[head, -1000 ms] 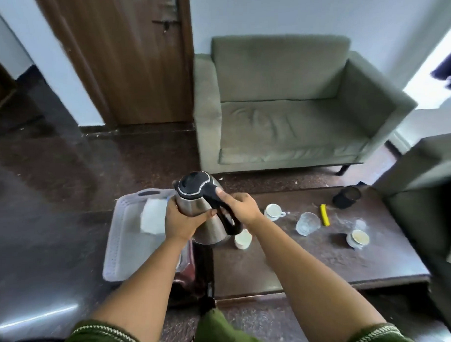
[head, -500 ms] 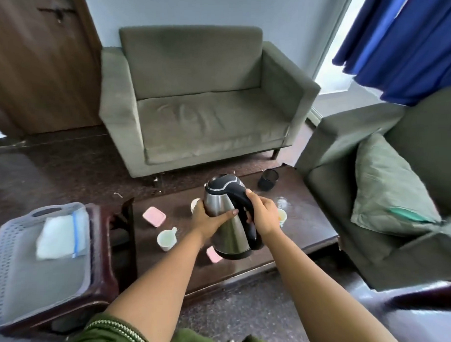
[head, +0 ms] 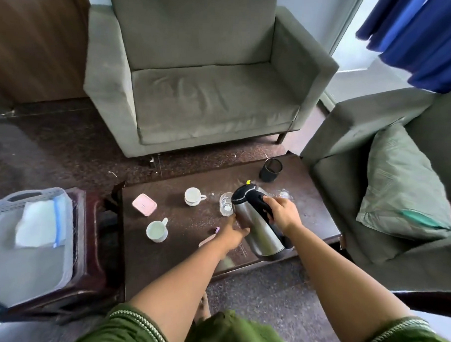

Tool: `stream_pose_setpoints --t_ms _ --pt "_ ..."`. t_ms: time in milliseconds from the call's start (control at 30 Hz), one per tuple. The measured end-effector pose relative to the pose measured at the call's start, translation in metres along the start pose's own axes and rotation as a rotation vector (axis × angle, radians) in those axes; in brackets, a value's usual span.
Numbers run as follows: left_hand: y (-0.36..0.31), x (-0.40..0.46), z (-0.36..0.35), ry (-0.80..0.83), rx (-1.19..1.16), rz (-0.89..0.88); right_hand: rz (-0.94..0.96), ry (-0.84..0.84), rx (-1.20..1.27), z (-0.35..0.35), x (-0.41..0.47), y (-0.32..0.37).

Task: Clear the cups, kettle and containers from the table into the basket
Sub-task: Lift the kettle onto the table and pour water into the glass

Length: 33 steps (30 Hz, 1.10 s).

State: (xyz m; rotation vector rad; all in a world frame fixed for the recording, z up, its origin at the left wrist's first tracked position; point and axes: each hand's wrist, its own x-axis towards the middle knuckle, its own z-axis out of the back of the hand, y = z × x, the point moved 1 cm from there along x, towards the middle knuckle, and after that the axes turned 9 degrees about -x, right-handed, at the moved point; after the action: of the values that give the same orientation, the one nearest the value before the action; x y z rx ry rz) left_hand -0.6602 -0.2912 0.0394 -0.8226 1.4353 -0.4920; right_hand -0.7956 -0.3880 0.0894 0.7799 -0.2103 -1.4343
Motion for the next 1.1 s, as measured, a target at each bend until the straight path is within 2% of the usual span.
stream_pose_setpoints --t_ms 333,500,633,800,1100 --pt "-0.008 0.038 0.0 0.025 -0.089 0.09 -0.078 0.089 -0.064 -0.022 0.048 0.002" --pt "-0.001 0.052 -0.007 0.05 -0.054 0.154 -0.126 0.14 -0.083 -0.025 0.062 -0.004" --pt "0.004 0.06 -0.013 0.034 -0.014 0.161 -0.166 0.155 -0.105 -0.025 0.069 -0.012" --pt "0.006 0.063 -0.018 0.047 -0.076 0.171 -0.159 0.185 -0.225 -0.027 0.078 -0.013" --pt "-0.001 0.063 -0.01 0.043 -0.131 0.158 -0.152 0.196 -0.217 -0.032 0.094 -0.004"
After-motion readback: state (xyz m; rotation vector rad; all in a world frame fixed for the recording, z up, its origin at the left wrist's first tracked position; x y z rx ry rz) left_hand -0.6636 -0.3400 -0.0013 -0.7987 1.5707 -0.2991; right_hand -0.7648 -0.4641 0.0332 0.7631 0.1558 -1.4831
